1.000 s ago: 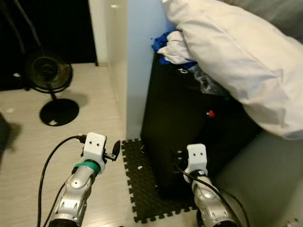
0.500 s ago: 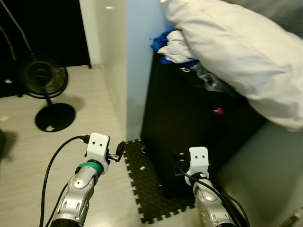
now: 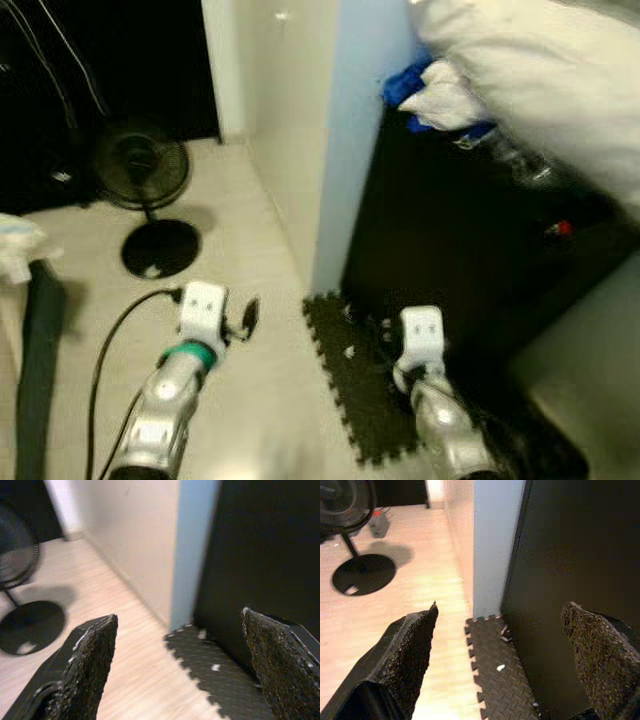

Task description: Clean up the room

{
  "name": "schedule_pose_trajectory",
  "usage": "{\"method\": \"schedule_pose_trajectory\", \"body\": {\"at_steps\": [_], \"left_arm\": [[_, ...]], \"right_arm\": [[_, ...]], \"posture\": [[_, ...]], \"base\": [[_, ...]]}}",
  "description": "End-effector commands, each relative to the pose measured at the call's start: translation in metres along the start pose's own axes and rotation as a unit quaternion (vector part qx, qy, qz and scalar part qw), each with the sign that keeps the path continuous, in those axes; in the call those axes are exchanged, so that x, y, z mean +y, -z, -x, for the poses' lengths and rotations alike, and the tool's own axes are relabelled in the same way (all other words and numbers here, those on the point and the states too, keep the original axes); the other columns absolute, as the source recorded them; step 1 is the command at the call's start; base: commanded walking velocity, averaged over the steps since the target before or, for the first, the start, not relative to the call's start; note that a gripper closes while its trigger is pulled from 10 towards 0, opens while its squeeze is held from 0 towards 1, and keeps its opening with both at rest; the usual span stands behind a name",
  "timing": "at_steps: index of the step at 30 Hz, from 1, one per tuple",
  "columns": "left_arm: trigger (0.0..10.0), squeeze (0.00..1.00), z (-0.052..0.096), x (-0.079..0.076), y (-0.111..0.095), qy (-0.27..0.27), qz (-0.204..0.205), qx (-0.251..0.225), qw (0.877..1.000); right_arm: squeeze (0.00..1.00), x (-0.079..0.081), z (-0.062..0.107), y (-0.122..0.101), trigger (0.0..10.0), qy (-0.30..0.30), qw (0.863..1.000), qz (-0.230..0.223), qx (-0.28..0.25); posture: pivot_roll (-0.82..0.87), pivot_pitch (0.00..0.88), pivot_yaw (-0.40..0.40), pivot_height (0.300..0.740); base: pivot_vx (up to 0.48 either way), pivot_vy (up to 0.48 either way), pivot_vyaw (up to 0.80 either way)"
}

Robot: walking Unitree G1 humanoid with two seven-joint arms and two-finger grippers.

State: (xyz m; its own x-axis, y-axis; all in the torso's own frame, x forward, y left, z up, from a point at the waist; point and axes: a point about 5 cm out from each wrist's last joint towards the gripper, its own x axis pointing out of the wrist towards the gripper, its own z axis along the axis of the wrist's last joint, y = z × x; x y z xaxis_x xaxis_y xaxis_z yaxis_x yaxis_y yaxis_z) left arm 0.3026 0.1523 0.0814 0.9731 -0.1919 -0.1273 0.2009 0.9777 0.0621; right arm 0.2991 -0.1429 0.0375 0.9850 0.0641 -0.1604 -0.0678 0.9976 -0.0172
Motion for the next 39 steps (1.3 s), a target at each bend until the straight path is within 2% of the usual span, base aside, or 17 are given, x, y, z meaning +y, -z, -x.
{"method": "schedule_pose_trajectory", "body": {"at_steps": [1, 15, 16, 17, 20, 39], "left_arm": [[10.0, 0.0, 0.002, 0.0016, 0.0047, 0.0, -0.002, 0.012, 1.0], [10.0, 0.0, 0.0025, 0.0011, 0.0046, 0.003, -0.004, 0.015, 1.0], [10.0, 0.0, 0.0025, 0.0005, 0.0042, 0.005, -0.018, 0.014, 1.0], [10.0, 0.0, 0.0024, -0.0003, 0.0046, 0.007, -0.041, 0.017, 0.999], [10.0, 0.0, 0.0025, -0.0022, 0.0053, 0.013, -0.059, 0.02, 0.998], [10.0, 0.0, 0.004, -0.0045, 0.0065, 0.015, -0.064, 0.021, 0.998]], "right_arm": [[0.0, 0.0007, 0.0018, 0.0048, 10.0, 0.004, 1.0, -0.005, 0.01], [0.0, 0.0004, 0.0023, 0.0058, 10.0, 0.006, 1.0, -0.008, 0.011], [0.0, 0.0002, 0.0024, 0.0059, 10.0, 0.007, 1.0, -0.008, 0.012], [0.0, 0.0001, 0.0026, 0.0061, 10.0, 0.007, 1.0, -0.008, 0.011], [0.0, -0.0002, 0.0028, 0.0064, 10.0, 0.009, 1.0, -0.009, 0.012], [0.0, -0.0012, 0.0041, 0.0078, 10.0, 0.013, 1.0, -0.01, 0.014]], "posture": [[0.11, 0.0, -0.003, 0.74], [0.12, 0.0, -0.002, 0.74], [0.12, 0.0, -0.002, 0.74], [0.12, 0.0, 0.0, 0.74], [0.12, 0.0, 0.0, 0.74], [0.11, 0.0, 0.003, 0.74]], "base": [[0.0, 0.48, 0.0], [0.0, 0.462, 0.0], [0.0, 0.0, 0.0], [0.0, -0.48, 0.0], [0.0, -0.48, 0.0], [0.0, -0.478, 0.0]]}}
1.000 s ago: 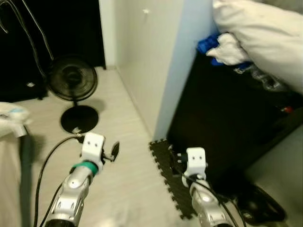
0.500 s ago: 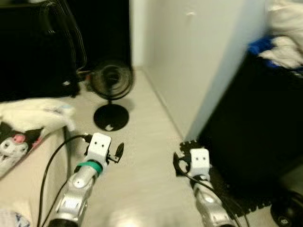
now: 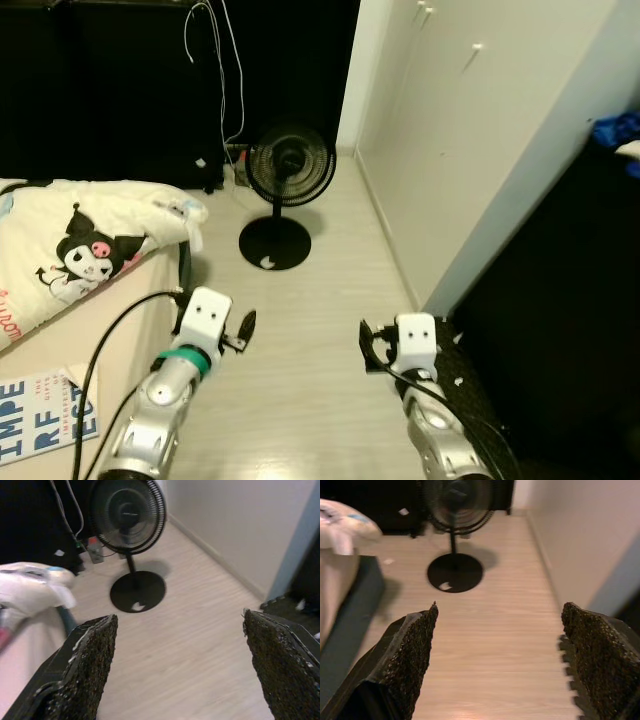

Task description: Clean up the room

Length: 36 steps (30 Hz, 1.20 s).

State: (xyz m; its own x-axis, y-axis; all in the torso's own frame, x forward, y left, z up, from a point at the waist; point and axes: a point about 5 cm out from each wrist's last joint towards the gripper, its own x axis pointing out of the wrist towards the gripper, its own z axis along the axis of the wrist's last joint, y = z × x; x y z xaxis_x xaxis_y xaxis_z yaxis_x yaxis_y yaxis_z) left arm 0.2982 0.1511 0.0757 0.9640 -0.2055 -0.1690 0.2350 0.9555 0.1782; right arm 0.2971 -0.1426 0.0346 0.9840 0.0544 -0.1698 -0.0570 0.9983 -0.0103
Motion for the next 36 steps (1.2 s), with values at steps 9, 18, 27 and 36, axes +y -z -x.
{"method": "schedule_pose_trajectory", "body": {"at_steps": [9, 18, 27, 36], "left_arm": [[10.0, 0.0, -0.001, 0.0028, 0.004, -0.014, 0.015, 0.018, 1.0], [10.0, 0.0, -0.0006, 0.0021, 0.0047, -0.013, 0.018, 0.02, 1.0], [10.0, 0.0, -0.0005, 0.0019, 0.0048, -0.013, 0.018, 0.021, 1.0], [10.0, 0.0, 0.0008, 0.0021, 0.0059, -0.014, 0.021, 0.024, 0.999]], "right_arm": [[0.0, -0.0027, 0.0032, 0.0054, 10.0, 0.009, 1.0, -0.005, 0.011], [0.0, -0.0023, 0.0033, 0.0059, 10.0, 0.006, 1.0, -0.001, 0.013], [0.0, 0.0026, 0.0029, 0.0048, 10.0, -0.012, 1.0, 0.021, 0.011], [0.0, 0.0031, 0.0034, 0.0053, 10.0, -0.014, 1.0, 0.02, 0.011]], "posture": [[0.11, 0.0, 0.003, 0.74], [0.11, 0.0, 0.001, 0.74], [0.11, 0.0, 0.0, 0.74], [0.12, 0.0, -0.002, 0.74]], "base": [[0.0, 0.0, 0.0], [0.0, 0.0, 0.0], [0.0, 0.0, 0.71], [0.0, 0.0, 0.8]]}}
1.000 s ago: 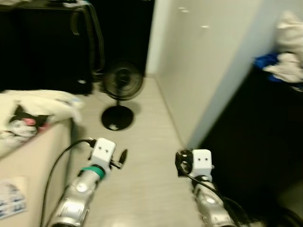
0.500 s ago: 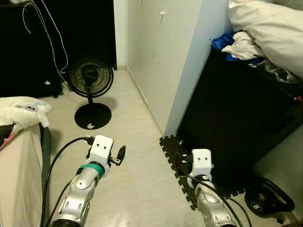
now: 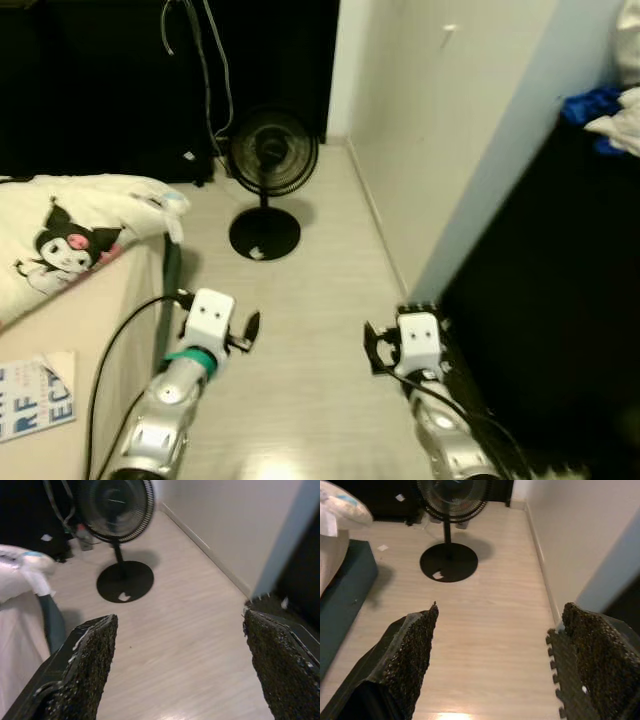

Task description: Clean up the room

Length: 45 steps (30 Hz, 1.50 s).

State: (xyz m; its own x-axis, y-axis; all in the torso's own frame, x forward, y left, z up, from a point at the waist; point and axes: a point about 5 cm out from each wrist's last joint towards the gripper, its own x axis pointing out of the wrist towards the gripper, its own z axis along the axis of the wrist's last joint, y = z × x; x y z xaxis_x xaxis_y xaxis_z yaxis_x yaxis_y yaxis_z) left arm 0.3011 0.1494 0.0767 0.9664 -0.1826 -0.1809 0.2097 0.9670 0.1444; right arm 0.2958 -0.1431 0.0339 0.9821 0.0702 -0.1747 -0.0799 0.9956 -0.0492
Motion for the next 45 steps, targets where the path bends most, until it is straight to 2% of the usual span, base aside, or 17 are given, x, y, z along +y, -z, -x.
{"method": "schedule_pose_trajectory", "body": {"at_steps": [1, 45], "left_arm": [[10.0, 0.0, 0.0037, 0.0034, 0.0076, -0.005, 0.002, 0.016, 1.0], [10.0, 0.0, 0.0067, 0.0083, 0.0054, -0.02, 0.005, 0.011, 1.0]], "right_arm": [[0.0, 0.004, 0.0021, 0.0043, 10.0, -0.007, 1.0, 0.0, 0.009], [0.0, 0.0109, 0.0016, 0.0077, 10.0, -0.022, 1.0, -0.005, 0.02]], "posture": [[0.12, 0.0, -0.002, 0.74], [0.13, 0.0, -0.001, 0.74]], "base": [[0.0, 0.0, 0.8], [0.0, 0.0, 0.8]]}}
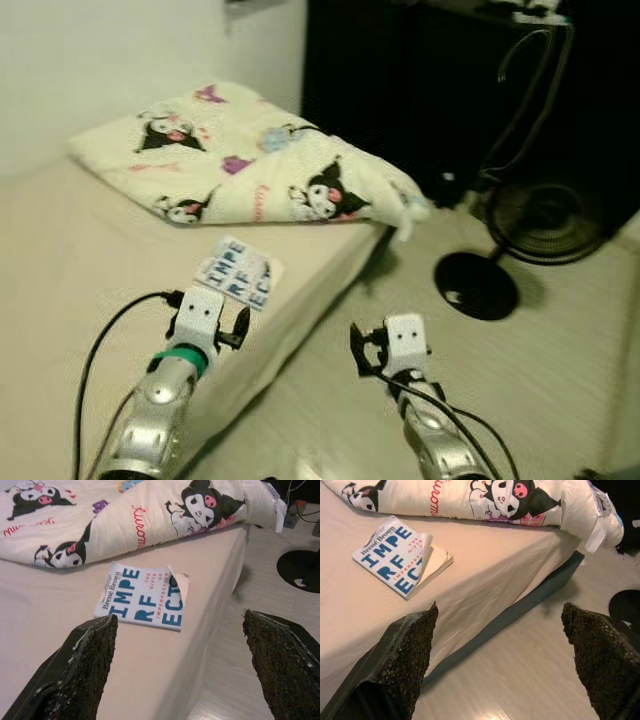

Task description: Clean up the room

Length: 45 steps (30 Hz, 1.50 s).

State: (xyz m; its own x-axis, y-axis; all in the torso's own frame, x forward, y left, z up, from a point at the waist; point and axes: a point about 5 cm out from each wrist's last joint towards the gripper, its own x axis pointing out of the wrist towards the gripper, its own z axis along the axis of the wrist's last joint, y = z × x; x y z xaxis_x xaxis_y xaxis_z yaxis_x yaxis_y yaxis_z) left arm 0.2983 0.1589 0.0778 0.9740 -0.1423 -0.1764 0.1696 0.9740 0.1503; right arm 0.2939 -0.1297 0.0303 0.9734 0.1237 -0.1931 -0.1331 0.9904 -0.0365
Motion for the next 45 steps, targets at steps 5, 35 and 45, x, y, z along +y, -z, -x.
{"method": "schedule_pose_trajectory", "body": {"at_steps": [5, 35, 45], "left_arm": [[10.0, 0.0, 0.0036, -0.0006, 0.0051, 0.0, 0.004, 0.009, 1.0], [10.0, 0.0, 0.0041, -0.002, 0.0042, 0.005, 0.022, 0.01, 1.0], [10.0, 0.0, 0.0047, -0.0009, 0.0035, 0.004, 0.03, 0.009, 0.999]], "right_arm": [[0.0, -0.004, 0.0015, 0.0053, 10.0, 0.009, 1.0, -0.004, 0.015], [0.0, -0.0112, 0.0041, 0.0103, 10.0, 0.03, 0.999, -0.018, 0.027], [0.0, -0.0094, 0.0036, 0.0082, 10.0, 0.031, 0.999, 0.015, 0.021]], "posture": [[0.13, 0.0, 0.0, 0.74], [0.13, 0.0, 0.005, 0.74], [0.13, 0.0, 0.006, 0.74]], "base": [[0.0, 0.0, 0.8], [0.0, 0.0, 0.59], [0.201, 0.0, 0.32]]}}
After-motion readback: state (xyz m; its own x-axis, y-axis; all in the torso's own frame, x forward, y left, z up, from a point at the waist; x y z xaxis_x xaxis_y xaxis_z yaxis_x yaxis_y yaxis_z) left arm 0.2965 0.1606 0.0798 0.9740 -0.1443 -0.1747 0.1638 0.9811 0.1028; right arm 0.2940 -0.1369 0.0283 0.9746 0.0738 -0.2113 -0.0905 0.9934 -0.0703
